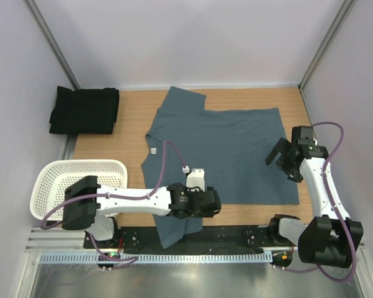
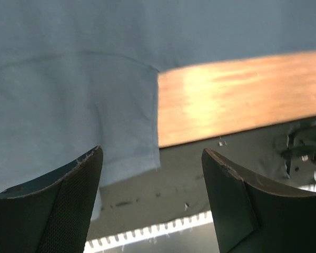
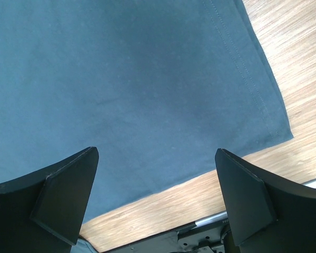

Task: Fold and stack the t-shirts
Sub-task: Fold the tshirt

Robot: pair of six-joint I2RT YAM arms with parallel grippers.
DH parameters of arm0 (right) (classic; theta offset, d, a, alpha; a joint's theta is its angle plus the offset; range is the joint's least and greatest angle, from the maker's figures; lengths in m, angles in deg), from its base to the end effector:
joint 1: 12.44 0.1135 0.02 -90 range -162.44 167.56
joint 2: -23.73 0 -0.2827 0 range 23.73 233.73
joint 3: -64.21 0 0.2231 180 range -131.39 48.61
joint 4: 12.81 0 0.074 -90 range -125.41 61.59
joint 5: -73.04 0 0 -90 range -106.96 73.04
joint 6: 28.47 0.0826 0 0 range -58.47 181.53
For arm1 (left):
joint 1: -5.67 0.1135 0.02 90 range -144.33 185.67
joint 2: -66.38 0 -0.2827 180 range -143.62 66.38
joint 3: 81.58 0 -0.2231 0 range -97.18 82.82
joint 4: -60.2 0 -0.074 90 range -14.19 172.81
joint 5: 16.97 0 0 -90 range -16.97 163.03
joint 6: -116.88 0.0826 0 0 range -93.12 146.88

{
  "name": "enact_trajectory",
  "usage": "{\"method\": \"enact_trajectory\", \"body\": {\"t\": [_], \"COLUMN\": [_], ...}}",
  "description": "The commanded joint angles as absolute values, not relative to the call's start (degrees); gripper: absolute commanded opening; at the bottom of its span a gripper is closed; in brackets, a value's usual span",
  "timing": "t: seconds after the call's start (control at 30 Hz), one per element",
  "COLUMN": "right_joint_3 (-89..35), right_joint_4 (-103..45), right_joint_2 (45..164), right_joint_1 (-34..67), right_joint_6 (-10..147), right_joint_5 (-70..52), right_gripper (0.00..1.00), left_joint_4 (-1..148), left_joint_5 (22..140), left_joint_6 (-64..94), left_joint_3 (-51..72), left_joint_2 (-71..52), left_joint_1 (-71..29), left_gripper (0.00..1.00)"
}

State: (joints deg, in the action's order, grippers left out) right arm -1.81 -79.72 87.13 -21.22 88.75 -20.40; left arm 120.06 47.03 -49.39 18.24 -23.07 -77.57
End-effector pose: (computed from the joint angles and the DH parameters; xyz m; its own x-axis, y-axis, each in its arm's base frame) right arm 0.1812 -0.0330 0.2355 -0.7104 0.5717 -0.4105 0.5657 0.8108 0.1504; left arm 0.0701 -0.2840 0.2217 -0.8753 -0.0332 -0.4825 0.1006 0.9633 -0.2488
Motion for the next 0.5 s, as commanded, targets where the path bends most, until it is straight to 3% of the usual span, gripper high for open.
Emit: {"method": "enact_trajectory", "body": {"t": [0.0, 0.13, 0.47], "right_joint_3": [-1.93, -1.14, -1.14], "right_joint_4": [-78.78, -78.69, -79.22], "right_joint_2": [86.14, 86.22, 87.63], "right_joint_1": [-21.14, -21.06, -21.06], "right_joint_6": [87.99, 88.07, 88.6], "right_joint_5": [-19.77, -20.29, -20.73], "right_gripper": [1.0, 1.0, 1.0], "left_joint_4": [115.37, 108.87, 108.51], "left_joint_5": [49.2, 55.18, 62.3], "left_joint_6": [-45.55, -45.98, -51.6], "left_joint_3": [18.74, 20.5, 22.08], "left_joint_2": [-23.53, -26.61, -31.18], "left_joint_1": [-76.07, -75.54, -73.78], "left_gripper": [0.78, 0.78, 0.75]}}
